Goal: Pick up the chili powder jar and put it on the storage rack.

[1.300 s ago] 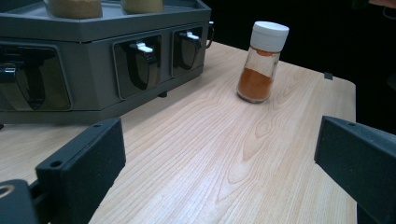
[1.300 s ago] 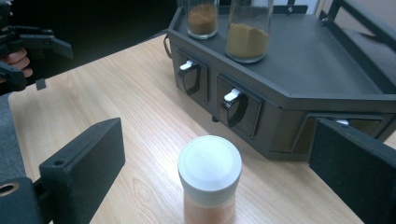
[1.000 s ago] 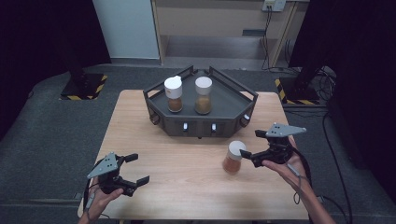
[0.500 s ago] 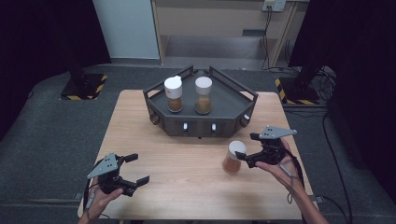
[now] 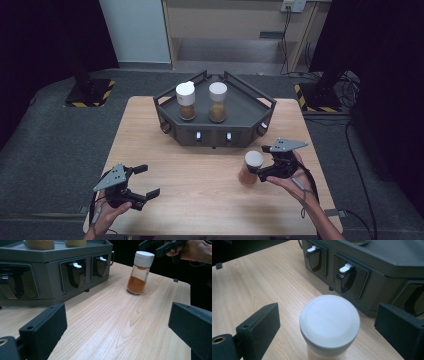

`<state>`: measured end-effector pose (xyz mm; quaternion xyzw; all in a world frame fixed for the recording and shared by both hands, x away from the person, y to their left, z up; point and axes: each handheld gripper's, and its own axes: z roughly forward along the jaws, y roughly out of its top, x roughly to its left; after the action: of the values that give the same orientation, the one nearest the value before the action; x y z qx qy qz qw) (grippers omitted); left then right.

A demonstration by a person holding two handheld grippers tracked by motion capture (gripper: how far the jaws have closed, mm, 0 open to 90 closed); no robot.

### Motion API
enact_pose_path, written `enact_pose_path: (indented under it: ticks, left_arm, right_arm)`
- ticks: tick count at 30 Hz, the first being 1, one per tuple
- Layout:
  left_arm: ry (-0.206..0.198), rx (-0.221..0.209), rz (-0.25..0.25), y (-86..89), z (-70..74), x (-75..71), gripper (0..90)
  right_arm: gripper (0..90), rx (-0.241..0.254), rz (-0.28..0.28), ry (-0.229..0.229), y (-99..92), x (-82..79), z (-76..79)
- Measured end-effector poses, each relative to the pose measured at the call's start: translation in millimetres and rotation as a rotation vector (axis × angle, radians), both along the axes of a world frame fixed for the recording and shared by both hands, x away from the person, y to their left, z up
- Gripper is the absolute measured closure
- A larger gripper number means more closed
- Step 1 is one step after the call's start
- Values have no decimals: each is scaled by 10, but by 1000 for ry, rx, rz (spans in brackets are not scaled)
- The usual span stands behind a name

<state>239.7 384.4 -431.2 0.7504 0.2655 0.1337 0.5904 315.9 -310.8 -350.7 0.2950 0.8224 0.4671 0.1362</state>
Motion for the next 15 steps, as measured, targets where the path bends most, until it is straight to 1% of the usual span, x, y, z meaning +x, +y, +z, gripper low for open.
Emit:
enact_pose_path:
  ticks: [3, 8, 11, 15]
  left_arm:
    - [0, 0, 0, -1, 0, 0, 10]
    - [0, 0, 0, 0, 0, -1, 11]
    - [0, 0, 0, -1, 0, 1, 10]
    - [0, 1, 0, -1, 0, 0, 11]
  right_arm:
    - [80, -9, 3, 0, 32, 5, -35]
    - [85, 2, -2, 14, 48, 28, -90]
    - [86, -5, -6, 9, 66, 21, -107]
    - [99, -5, -11, 17, 75, 29, -148]
